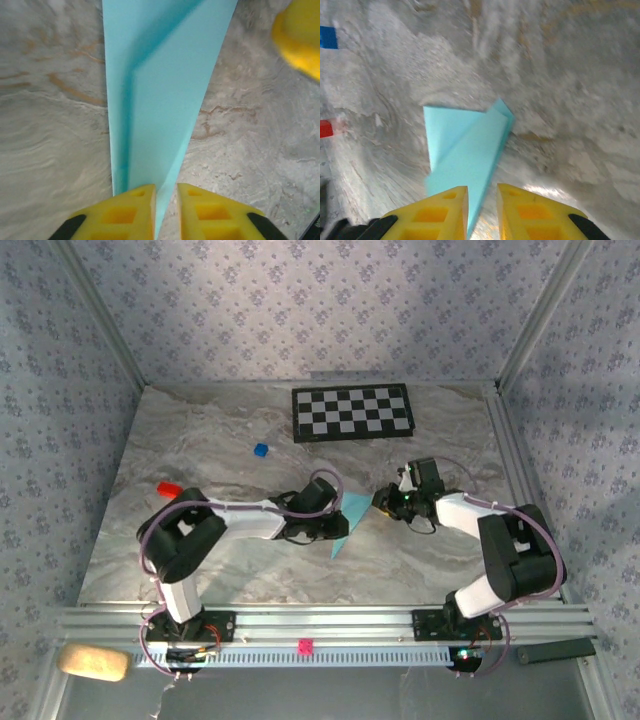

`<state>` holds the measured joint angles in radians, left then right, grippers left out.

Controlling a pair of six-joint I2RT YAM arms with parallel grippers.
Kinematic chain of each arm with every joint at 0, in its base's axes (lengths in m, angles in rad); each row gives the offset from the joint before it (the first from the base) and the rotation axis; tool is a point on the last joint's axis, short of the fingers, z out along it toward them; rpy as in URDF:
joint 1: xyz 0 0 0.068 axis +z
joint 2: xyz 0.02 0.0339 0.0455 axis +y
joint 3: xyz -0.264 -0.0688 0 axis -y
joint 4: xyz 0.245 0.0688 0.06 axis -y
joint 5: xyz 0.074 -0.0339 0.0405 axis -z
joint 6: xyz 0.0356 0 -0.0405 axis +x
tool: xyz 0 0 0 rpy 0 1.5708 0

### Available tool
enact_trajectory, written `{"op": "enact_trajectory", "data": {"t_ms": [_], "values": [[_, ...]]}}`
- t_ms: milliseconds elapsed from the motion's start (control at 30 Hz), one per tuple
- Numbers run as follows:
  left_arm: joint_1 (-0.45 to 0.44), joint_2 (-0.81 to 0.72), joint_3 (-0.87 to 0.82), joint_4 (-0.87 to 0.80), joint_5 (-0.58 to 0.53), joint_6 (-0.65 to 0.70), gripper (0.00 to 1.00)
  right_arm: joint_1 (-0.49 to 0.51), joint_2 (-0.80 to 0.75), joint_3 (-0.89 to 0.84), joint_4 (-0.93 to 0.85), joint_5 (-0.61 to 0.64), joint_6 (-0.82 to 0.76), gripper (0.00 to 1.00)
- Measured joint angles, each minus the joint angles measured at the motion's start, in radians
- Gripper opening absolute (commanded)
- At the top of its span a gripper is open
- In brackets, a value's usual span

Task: Fold a paper plane with a square sheet of paper (pick it up from the middle)
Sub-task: Fold the wing for the fifth time at the center of the table, then turn over a paper plane at the center of the table.

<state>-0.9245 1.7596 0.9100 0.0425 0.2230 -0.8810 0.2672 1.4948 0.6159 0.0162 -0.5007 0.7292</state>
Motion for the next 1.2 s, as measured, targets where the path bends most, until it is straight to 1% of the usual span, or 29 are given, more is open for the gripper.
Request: {"op": "enact_trajectory", "data": {"t_ms": [133,200,300,400,633,833,1200], "values": [[0.029,-0.061,0.015,-0.047,-0.026,0.032,0.23,0.009,-0.027,-0.012,-0.023,0.0,0.008,0.23],[0.054,-0.069,0.017,-0.05,-0.025,0.039,0.23,0.023,-0.032,-0.012,-0.026,0.0,0.016,0.25],[0.1,-0.067,0.017,-0.055,0.003,0.042,0.24,0.05,-0.032,-0.011,-0.028,0.0,0.026,0.27],[0.133,-0.052,0.017,-0.05,0.042,0.043,0.24,0.072,-0.024,-0.002,-0.045,0.0,0.027,0.24],[0.136,0.04,0.039,-0.055,0.134,0.047,0.24,0.101,0.021,0.04,-0.081,0.012,0.026,0.22],[0.136,0.063,0.053,-0.066,0.182,0.055,0.24,0.102,0.045,0.042,-0.097,0.016,0.025,0.22],[0.13,0.078,0.061,-0.095,0.202,0.077,0.23,0.12,0.071,0.043,-0.104,0.014,0.022,0.2]]}}
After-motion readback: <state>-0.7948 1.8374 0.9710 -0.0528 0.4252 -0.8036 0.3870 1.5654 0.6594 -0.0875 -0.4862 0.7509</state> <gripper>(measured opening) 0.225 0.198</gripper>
